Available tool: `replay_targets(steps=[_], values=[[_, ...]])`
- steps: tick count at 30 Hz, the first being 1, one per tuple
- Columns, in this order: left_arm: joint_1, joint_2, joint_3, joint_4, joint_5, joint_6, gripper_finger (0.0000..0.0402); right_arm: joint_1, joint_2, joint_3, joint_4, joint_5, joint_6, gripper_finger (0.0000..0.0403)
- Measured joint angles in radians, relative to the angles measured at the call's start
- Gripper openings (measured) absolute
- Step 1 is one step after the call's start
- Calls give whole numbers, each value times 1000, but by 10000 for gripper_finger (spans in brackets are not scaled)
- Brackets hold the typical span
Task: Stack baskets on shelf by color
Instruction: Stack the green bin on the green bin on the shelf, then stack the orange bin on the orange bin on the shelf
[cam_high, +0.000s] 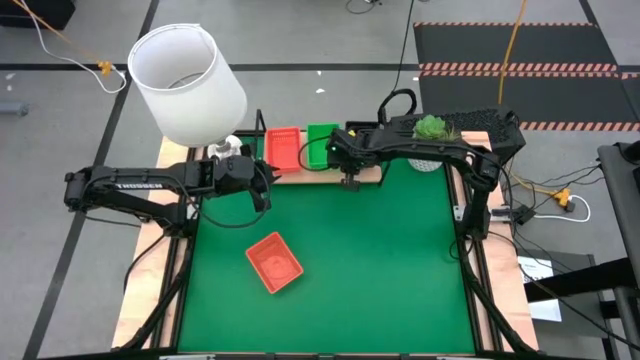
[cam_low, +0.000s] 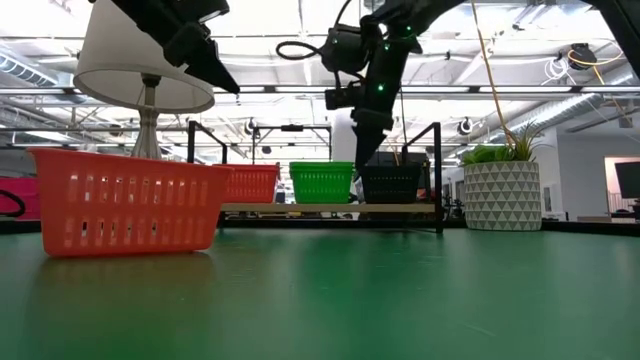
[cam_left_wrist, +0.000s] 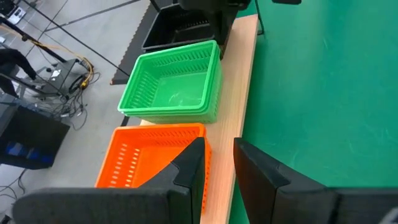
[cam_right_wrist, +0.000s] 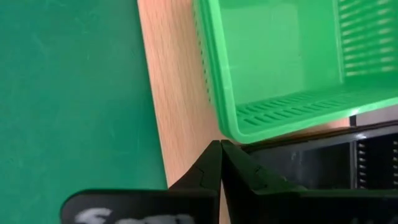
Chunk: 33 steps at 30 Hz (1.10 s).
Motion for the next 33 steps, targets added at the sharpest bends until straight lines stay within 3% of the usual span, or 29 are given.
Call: replay_targets(steps=[16,22,26,33], values=[[1,0,0,0,0,-2,88,10,-3,-37,90,24,-18,0],[1,0,0,-4,0,-3,88,44,-61,-37,81,52,-12,0],[1,0,0,4,0,-2,88,63,-106,-37,145,133,-64,0],[1,0,1,67,4,-6,88,28,-100,-36,328,103,-151,0]])
